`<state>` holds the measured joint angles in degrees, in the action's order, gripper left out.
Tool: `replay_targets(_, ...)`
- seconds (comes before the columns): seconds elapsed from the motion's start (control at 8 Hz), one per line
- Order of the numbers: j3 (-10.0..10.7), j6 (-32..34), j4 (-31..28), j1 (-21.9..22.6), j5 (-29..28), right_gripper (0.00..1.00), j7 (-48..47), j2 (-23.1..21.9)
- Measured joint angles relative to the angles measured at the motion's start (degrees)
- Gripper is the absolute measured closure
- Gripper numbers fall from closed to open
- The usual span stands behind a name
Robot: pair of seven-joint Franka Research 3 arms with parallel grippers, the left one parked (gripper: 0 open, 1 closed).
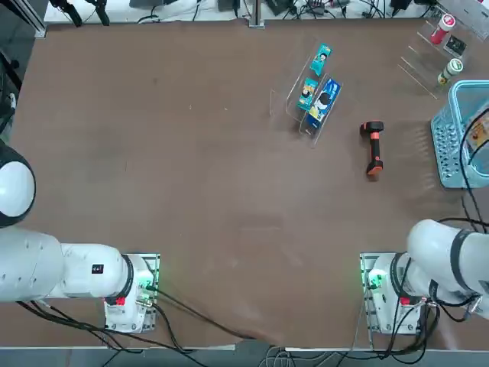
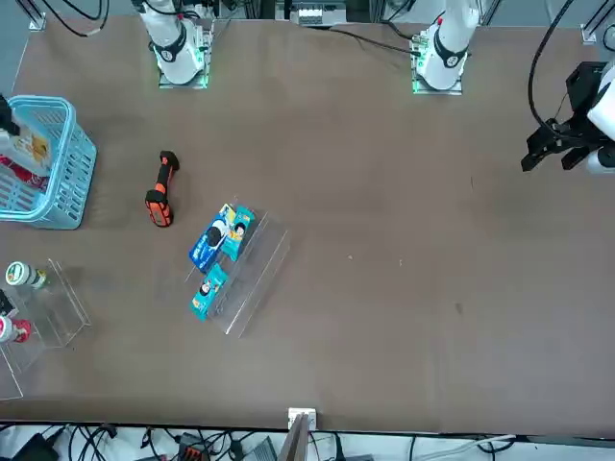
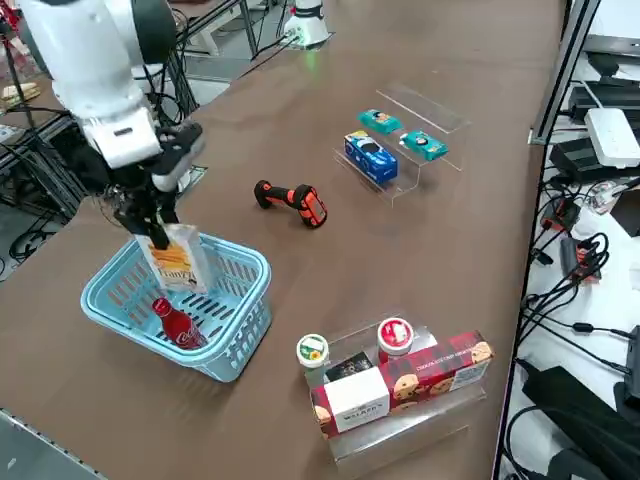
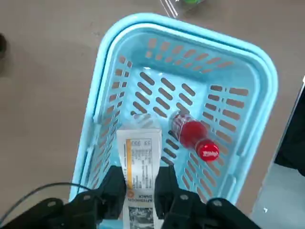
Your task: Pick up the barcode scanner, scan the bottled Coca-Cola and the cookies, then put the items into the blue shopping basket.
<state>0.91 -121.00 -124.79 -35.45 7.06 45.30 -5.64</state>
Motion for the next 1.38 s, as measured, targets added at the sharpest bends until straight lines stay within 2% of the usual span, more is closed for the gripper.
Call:
replay_targets(0.25, 0.15, -4.82, -2.22, -0.82, 0.0, 0.64, -0.14, 2.99)
replay_targets(0.5, 0.23, -6.6, -2.3, -1.83, -0.19, 0.63, -0.14, 5.9)
replay_targets(0.62, 0.22, -6.86, -2.3, -1.91, -0.36, 0.59, -0.14, 6.62)
replay_targets(0.75, 0.2, -6.94, -2.26, -1.9, -0.48, 0.5, -0.21, 6.82)
replay_targets(0.88, 0.04, -6.54, -1.82, -1.85, -0.49, 0.34, -0.24, 6.58)
replay_targets(1.0, -0.32, -4.1, -0.43, -1.52, -0.52, 0.15, -0.27, 6.15)
replay_targets(1.12, -0.63, 0.18, 2.19, -0.46, -0.6, 0.0, -0.69, 5.66)
replay_targets(1.38, -1.0, 9.59, 9.56, 4.49, -0.72, 0.0, -3.29, 4.45)
